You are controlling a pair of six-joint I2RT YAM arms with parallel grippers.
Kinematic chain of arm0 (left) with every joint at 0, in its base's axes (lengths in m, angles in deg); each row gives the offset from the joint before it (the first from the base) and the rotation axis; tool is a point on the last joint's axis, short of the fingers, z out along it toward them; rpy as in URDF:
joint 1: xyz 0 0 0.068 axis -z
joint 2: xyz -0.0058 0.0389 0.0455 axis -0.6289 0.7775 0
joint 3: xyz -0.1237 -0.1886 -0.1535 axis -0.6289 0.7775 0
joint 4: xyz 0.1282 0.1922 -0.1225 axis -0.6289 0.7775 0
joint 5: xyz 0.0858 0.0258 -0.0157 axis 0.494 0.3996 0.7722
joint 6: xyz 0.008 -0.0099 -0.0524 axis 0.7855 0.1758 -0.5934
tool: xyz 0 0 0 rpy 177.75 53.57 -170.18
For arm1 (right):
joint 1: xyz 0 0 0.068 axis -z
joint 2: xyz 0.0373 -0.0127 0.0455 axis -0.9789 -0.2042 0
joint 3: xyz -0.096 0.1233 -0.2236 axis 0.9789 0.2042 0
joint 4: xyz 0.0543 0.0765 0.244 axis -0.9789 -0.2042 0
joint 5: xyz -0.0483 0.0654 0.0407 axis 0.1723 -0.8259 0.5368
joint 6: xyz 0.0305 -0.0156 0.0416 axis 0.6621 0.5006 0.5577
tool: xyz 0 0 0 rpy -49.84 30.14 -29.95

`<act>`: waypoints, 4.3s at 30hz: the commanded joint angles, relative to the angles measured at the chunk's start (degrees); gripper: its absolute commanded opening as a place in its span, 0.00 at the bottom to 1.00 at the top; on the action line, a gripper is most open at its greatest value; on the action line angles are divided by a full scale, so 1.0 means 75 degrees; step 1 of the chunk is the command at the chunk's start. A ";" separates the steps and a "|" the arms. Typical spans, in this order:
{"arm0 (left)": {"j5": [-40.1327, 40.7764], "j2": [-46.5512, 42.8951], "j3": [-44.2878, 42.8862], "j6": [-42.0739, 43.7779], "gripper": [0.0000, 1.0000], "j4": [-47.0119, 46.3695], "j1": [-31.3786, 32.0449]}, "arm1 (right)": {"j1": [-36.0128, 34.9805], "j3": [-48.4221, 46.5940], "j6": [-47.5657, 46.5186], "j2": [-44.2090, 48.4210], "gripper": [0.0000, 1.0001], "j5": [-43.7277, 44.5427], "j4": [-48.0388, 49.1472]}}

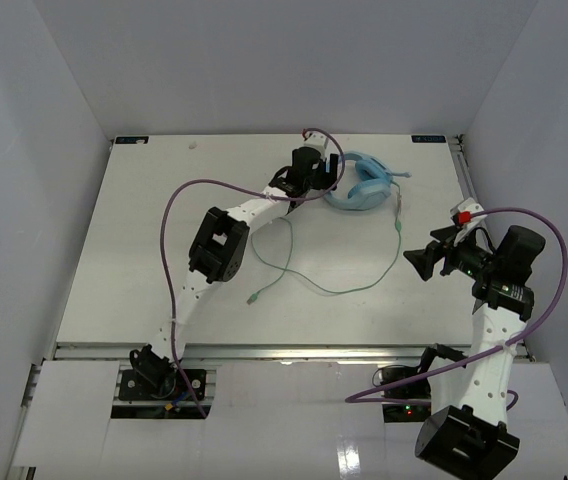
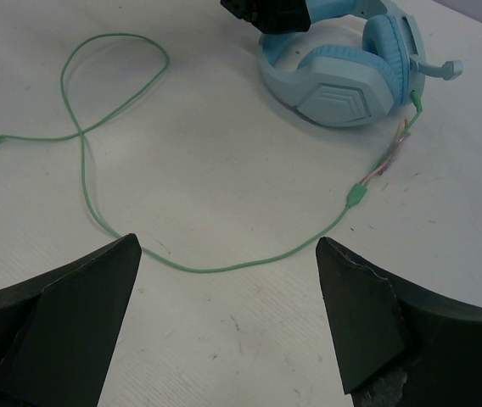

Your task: Wrap the headphones

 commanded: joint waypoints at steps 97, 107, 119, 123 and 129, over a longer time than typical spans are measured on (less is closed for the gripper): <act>-0.3321 -0.3255 0.4961 0.2534 0.05 -0.0423 -0.0647 | 0.0022 0.0218 0.0276 0.0185 0.90 -0.0069 0.0405; -0.2876 -0.5008 0.6120 0.0014 0.00 -0.1074 -0.1121 | 0.0016 -0.0039 -0.0726 0.0166 0.90 -0.0352 -0.0782; -0.2317 -0.7906 0.7511 -0.1431 0.00 -0.0557 -0.1174 | -0.0813 -0.0335 -0.0699 -0.0909 0.90 -0.0430 -0.0598; -0.1881 -0.8515 0.7609 -0.1636 0.00 -0.0160 -0.1174 | -0.2431 -0.0337 0.1653 -0.1182 0.90 0.0732 0.1312; -0.1475 -0.9134 0.7731 -0.1926 0.00 0.0145 -0.1174 | -0.4413 -0.1112 0.3505 -0.1773 0.90 0.2342 0.2704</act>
